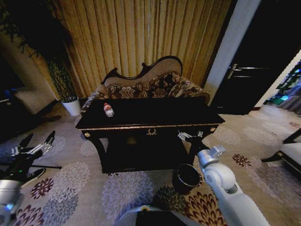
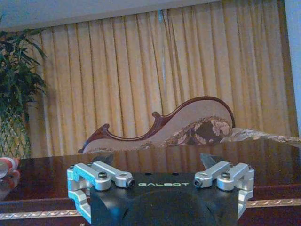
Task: Move to the front of the table and place the trash on the table into the trash bin.
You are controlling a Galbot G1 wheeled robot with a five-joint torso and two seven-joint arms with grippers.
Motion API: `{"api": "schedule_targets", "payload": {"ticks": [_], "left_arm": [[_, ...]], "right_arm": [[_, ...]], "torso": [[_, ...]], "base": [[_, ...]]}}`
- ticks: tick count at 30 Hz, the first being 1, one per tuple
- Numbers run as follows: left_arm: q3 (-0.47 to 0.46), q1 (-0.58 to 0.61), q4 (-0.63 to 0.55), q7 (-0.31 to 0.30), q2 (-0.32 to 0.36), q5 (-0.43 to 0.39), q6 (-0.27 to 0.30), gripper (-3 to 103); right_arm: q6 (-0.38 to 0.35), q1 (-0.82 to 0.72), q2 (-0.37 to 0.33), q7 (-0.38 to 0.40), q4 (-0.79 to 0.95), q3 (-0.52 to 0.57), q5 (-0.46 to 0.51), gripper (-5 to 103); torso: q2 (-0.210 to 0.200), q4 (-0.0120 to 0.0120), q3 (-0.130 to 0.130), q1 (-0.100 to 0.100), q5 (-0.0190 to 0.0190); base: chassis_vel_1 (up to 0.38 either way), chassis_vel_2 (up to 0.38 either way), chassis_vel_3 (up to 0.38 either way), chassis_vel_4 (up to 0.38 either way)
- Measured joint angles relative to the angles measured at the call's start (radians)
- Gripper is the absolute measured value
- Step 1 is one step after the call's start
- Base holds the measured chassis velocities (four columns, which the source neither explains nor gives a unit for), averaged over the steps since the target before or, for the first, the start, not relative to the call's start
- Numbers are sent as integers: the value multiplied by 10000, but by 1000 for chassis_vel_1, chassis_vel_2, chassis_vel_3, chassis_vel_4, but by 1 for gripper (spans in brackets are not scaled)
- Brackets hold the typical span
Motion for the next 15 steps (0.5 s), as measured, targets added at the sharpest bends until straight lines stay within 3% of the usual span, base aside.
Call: {"api": "schedule_targets", "payload": {"ticks": [15], "left_arm": [[11,-15,-58,-29,-70,134,27,100]], "right_arm": [[-30,23,9,10,124,-106,-72,100]], "torso": [[0,1,0,0,-1]], "base": [[0,0,0,0]]}}
